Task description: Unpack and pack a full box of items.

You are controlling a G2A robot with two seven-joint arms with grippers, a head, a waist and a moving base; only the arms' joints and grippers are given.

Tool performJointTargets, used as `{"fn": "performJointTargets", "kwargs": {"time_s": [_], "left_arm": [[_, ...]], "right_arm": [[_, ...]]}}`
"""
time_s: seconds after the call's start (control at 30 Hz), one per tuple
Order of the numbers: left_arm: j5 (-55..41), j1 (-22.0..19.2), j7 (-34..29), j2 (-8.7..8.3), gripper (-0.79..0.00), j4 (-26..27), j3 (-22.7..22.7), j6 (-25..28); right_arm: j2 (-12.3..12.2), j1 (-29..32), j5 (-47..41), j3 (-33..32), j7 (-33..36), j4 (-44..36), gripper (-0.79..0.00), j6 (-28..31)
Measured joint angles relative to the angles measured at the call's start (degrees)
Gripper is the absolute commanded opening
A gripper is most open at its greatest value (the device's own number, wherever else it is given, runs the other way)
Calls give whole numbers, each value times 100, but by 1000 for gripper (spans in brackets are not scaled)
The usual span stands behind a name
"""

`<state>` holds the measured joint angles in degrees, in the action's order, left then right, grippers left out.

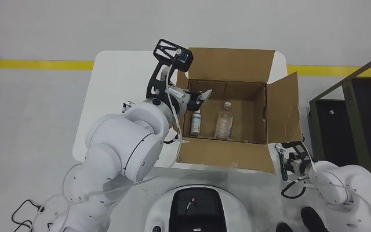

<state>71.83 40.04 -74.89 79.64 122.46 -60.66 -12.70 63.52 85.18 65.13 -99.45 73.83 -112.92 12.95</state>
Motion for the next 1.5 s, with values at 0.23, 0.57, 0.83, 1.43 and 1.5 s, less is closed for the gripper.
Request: {"fn": "performJointTargets", "kwargs": {"time_s": [0.23, 0.57, 0.83, 1.43, 1.5], "left_arm": [[0, 0, 0, 0, 0, 0, 0, 0], [0, 0, 0, 0, 0, 0, 0, 0], [0, 0, 0, 0, 0, 0, 0, 0], [0, 0, 0, 0, 0, 0, 0, 0], [0, 0, 0, 0, 0, 0, 0, 0]], "right_arm": [[-27, -124, 93, 129, -25, 212, -480, -34], [-54, -306, -72, 237, -70, 618, -440, -101], [-76, -417, -99, 346, -101, 833, -480, -176], [-128, -438, -164, 462, -213, 1000, -517, -278], [-133, -442, -159, 482, -219, 1013, -520, -290]]}}
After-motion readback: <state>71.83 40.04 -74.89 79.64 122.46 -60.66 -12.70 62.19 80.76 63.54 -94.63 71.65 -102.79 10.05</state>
